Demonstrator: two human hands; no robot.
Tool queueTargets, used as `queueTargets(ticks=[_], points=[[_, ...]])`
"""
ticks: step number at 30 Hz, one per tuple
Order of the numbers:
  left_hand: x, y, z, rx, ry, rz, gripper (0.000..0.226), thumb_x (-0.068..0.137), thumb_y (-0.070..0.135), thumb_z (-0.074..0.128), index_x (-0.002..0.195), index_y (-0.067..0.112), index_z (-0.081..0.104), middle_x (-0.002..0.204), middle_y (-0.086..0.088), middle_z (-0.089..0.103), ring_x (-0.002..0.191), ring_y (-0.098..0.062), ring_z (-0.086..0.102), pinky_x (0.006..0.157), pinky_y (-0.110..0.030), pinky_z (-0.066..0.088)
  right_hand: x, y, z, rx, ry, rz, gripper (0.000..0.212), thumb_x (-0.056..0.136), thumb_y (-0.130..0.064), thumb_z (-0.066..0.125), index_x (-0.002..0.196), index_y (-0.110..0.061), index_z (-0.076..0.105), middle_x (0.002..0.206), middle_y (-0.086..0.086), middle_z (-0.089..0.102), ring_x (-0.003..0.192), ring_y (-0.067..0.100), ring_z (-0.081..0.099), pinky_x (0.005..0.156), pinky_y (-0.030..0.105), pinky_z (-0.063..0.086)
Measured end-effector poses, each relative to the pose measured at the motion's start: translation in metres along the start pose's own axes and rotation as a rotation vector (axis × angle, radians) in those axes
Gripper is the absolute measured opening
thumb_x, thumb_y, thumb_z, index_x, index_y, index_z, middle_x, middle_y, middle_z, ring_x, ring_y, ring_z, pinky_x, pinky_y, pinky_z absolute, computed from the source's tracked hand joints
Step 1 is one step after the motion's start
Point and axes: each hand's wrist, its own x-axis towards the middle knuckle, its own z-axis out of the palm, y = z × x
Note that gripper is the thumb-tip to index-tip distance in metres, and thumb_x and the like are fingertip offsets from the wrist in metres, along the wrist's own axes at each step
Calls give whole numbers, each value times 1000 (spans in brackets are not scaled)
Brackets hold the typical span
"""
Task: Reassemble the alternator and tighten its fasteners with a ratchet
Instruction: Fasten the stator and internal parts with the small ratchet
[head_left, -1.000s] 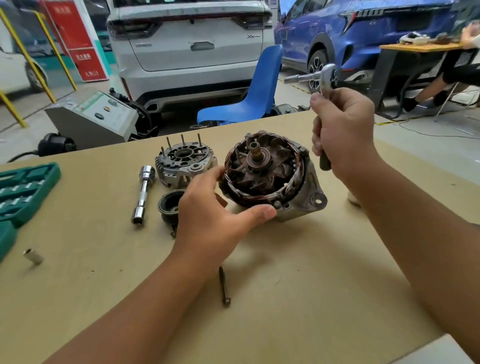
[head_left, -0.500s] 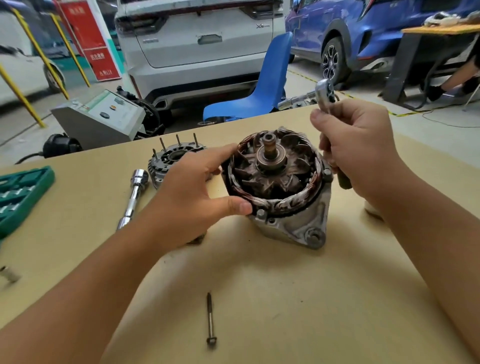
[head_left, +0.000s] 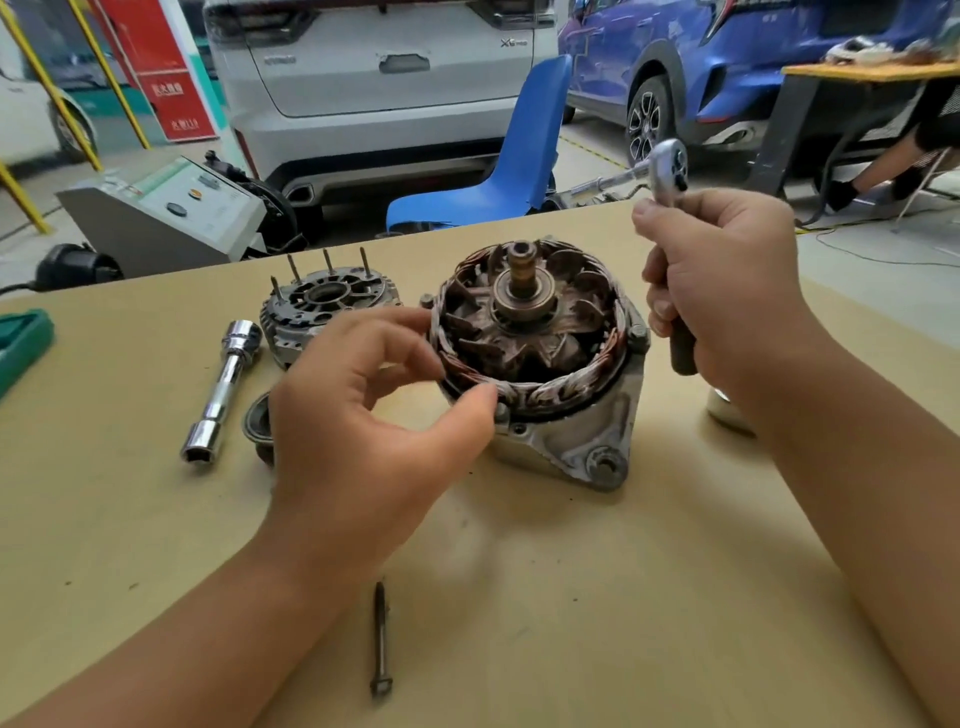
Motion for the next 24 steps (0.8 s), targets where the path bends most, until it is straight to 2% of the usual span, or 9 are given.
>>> queueTargets(ticks=[3, 5, 12, 15, 19, 24], points=[[-4, 4, -4, 94, 16, -23, 26, 68, 50, 84, 70, 28, 70, 116, 12, 66, 112, -13, 68, 91, -31, 57, 0, 1, 0, 18, 5, 32, 18, 89, -24, 71, 74, -15, 66, 51, 3, 52, 36, 17, 37, 41, 25, 34], [-3, 7, -3, 135, 9, -39, 26, 65, 53, 85, 70, 31, 72, 118, 15, 64, 113, -8, 66, 94, -25, 54, 0, 2, 0, 17, 13, 48, 19, 89, -24, 71, 72, -16, 66, 51, 2, 52, 35, 18, 37, 41, 25, 34], [-8, 12, 5, 214, -31, -21, 21, 66, 37, 86, 69, 20, 76, 124, 3, 60, 123, -7, 58, 104, -12, 41, -1, 3, 1, -11, -6, 51, 20, 85, -24, 73, 68, -16, 66, 51, 2, 53, 34, 18, 39, 39, 25, 35], [-13, 13, 6, 196, -51, -17, 18, 67, 33, 86, 73, 19, 77, 126, 4, 60, 126, -7, 57, 105, -15, 41, -2, 3, 1, -18, -15, 47, 20, 85, -24, 72, 69, -15, 66, 50, 2, 53, 34, 17, 39, 40, 26, 35], [-20, 13, 2, 161, -62, -39, 13, 72, 30, 81, 81, 21, 79, 132, 13, 58, 130, 3, 52, 103, -17, 46, -4, -1, 0, -32, -28, 33, 17, 88, -23, 72, 75, -13, 66, 52, 2, 54, 36, 18, 39, 41, 27, 35], [-20, 16, 4, 148, -18, -87, 13, 74, 32, 85, 77, 22, 77, 130, 7, 61, 124, -2, 58, 97, -11, 45, -13, -13, 0, -17, -46, -50, 16, 90, -21, 71, 78, -12, 67, 55, 6, 53, 37, 19, 38, 42, 28, 35]])
